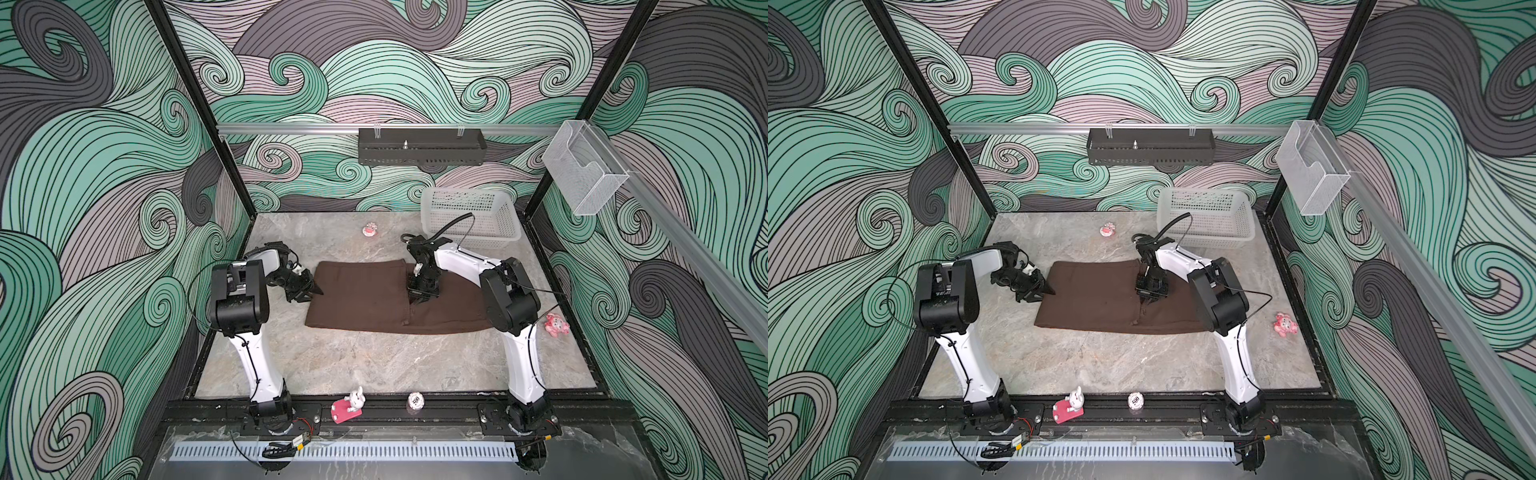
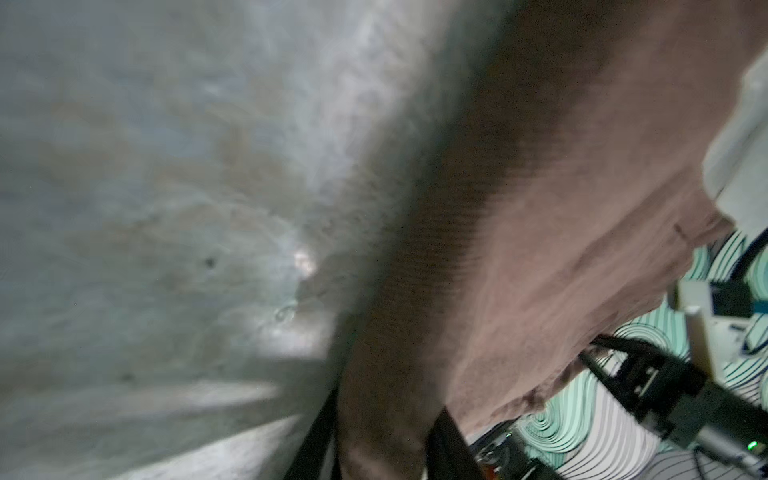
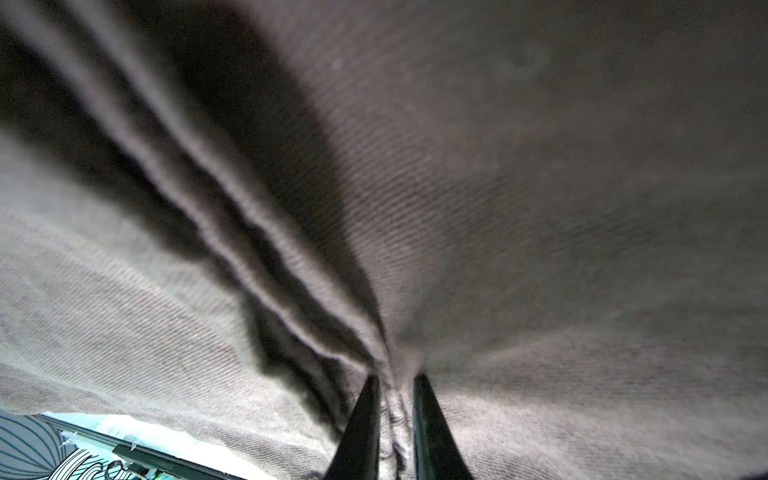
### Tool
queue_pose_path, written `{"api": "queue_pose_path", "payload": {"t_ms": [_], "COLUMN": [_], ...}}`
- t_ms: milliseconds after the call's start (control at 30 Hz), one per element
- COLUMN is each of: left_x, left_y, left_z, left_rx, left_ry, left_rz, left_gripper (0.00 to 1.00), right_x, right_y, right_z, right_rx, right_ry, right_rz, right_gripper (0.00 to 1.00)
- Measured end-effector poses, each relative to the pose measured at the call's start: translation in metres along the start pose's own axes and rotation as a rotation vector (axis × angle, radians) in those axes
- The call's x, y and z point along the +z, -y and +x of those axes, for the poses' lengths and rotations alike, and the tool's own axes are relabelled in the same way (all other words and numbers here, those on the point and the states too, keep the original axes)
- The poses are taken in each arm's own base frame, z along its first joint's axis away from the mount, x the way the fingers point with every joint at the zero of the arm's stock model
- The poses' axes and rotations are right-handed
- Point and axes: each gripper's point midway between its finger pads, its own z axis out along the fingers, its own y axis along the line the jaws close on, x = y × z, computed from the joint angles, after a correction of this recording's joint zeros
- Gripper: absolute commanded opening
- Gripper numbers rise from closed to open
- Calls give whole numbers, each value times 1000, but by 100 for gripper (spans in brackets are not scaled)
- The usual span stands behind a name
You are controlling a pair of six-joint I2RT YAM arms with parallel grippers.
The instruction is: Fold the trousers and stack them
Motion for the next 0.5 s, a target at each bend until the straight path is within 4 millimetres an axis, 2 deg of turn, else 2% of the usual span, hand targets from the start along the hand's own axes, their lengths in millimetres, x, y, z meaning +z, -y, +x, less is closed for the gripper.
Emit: {"api": "queue_pose_path", "payload": {"t_ms": [33, 200, 333, 433, 500], "left_x": [1, 1, -6, -23, -46], "left_y": [-1, -4, -14, -32, -46], "left_z": [0, 0, -1, -3, -11], "left_rx": [-2, -5, -20, -50, -61], "left_ry": [0, 3, 20, 59, 108], "left_rz": [-7, -28, -99, -222, -327], "left_gripper": [0, 0, 0, 0, 0], "right_x": [0, -1, -10, -22, -33], "right_y": [-1, -9, -20, -27, -28], "right_z": [0, 1, -3, -12, -15], "right_rx": [2, 8, 3, -4, -4], "right_ry": [-3, -21, -9, 27, 52], "right_rz": [-5, -42, -77, -103, -117], "right_gripper": [23, 39, 49, 51, 52]}}
